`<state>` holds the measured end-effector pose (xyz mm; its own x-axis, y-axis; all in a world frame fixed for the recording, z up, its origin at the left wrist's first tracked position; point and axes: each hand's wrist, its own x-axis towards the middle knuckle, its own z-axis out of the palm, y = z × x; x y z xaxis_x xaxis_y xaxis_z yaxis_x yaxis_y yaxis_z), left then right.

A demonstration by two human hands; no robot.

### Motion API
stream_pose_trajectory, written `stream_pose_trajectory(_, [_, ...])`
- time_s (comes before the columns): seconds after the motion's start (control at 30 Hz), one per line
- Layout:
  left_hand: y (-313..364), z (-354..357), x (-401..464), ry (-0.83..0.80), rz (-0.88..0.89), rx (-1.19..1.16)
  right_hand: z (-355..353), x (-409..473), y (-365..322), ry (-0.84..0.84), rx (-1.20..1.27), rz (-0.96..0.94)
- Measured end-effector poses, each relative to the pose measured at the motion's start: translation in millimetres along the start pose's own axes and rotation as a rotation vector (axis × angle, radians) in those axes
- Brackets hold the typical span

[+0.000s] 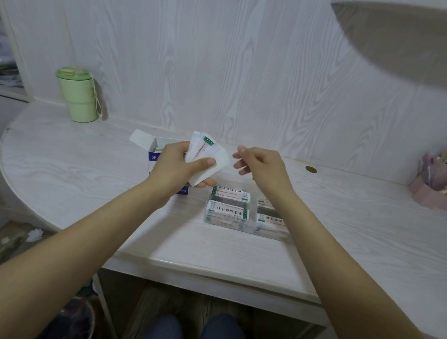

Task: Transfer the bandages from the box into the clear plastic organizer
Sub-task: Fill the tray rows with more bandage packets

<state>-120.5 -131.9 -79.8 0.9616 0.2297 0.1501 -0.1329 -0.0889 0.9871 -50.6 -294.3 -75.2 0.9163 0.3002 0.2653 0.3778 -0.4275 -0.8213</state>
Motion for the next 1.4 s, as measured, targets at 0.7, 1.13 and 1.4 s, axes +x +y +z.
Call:
stream_pose_trajectory(0.7, [9.0, 43.6, 16.9, 0.014, -0.001, -0.024, -71.2, 1.1, 52.7, 0.161, 0.424, 0.177])
stream_pose_trajectory(1.13, [-5.9, 56.8, 44.1, 0.007, -0.020, -0.003, -68.2, 23.6, 88.0, 0.013, -0.329, 0.142])
stream_pose_trajectory(1.4, [-7.6, 61.4, 46.2, -0.008, -0.042, -0.010, -54.9, 32.0, 94.5, -0.109, -0.541, 0.131])
